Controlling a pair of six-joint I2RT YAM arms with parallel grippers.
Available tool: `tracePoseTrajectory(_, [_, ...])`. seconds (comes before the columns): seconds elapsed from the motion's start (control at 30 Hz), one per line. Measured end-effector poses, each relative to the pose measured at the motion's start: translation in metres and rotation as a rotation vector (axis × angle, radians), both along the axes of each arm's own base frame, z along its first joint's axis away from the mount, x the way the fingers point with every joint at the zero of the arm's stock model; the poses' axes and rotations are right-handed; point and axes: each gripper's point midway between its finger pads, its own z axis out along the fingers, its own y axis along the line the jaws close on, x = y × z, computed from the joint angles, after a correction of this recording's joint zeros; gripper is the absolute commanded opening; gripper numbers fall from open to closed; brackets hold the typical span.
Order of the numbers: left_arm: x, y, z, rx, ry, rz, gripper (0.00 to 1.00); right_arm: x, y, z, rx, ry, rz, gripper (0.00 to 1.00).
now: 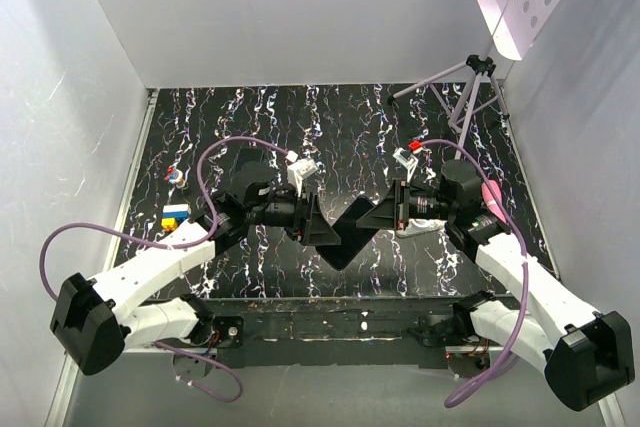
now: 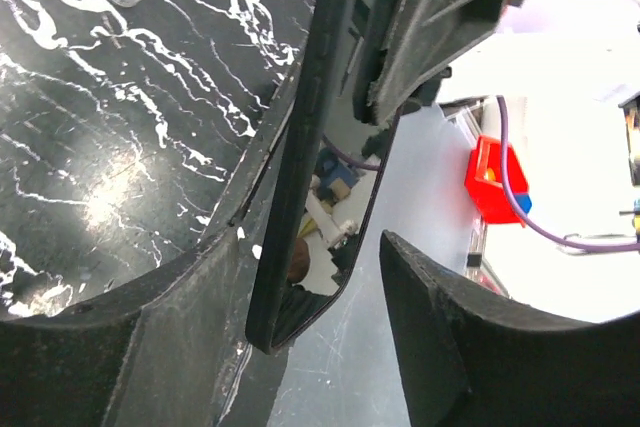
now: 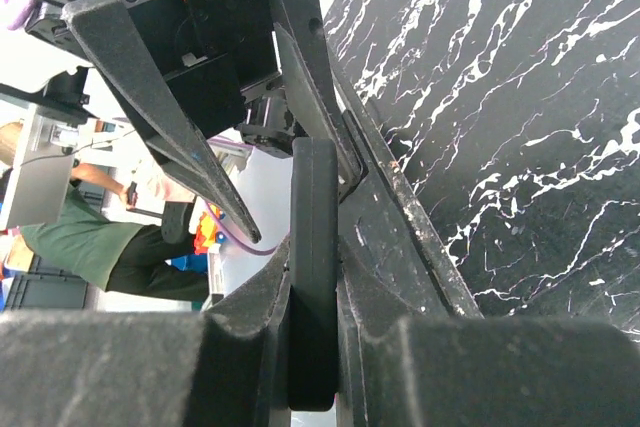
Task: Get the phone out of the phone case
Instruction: Pick up the phone at the center of the board.
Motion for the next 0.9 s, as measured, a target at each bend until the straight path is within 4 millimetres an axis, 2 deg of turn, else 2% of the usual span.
tracePoseTrajectory(0.17, [-0.01,-0.008,0.008,-0.059,0.017,-0.092,0.28,-0.006,0.001,0.006,0.027,-0.014,0.039,0.01])
tracePoseTrajectory(0.23, [-0.013,-0.011,0.01,-0.078,0.029,-0.124,0.24,-0.01,0.001,0.01,0.046,-0.018,0.068,0.01])
tracePoseTrajectory(0.3, [-0.016,-0.013,0.01,-0.09,0.044,-0.155,0.16,-0.013,0.002,0.012,0.054,-0.023,0.09,0.01])
tracePoseTrajectory(0.4, [-0.02,-0.013,0.013,-0.102,0.051,-0.189,0.0,-0.016,0.002,0.012,0.061,-0.022,0.121,0.01])
tracePoseTrajectory(0.63, [-0.025,-0.013,0.022,-0.132,0.044,-0.233,0.0,-0.022,0.002,0.022,0.095,-0.072,0.167,0.01])
tracePoseTrajectory(0.67, [-0.026,-0.013,0.023,-0.136,0.046,-0.235,0.0,-0.022,0.002,0.022,0.097,-0.072,0.167,0.06])
tracePoseTrajectory(0.73, [-0.026,-0.013,0.025,-0.14,0.053,-0.234,0.0,-0.022,0.002,0.024,0.101,-0.065,0.168,0.36])
tracePoseTrajectory(0.77, [-0.026,-0.013,0.026,-0.142,0.058,-0.231,0.0,-0.021,0.002,0.024,0.104,-0.061,0.168,0.46])
tracePoseTrajectory(0.83, [-0.024,-0.013,0.03,-0.149,0.068,-0.212,0.0,-0.016,0.004,0.026,0.107,-0.04,0.14,0.59])
tracePoseTrajectory(0.9, [-0.018,-0.014,0.033,-0.157,0.076,-0.16,0.0,-0.01,0.006,0.028,0.125,-0.034,0.107,0.66])
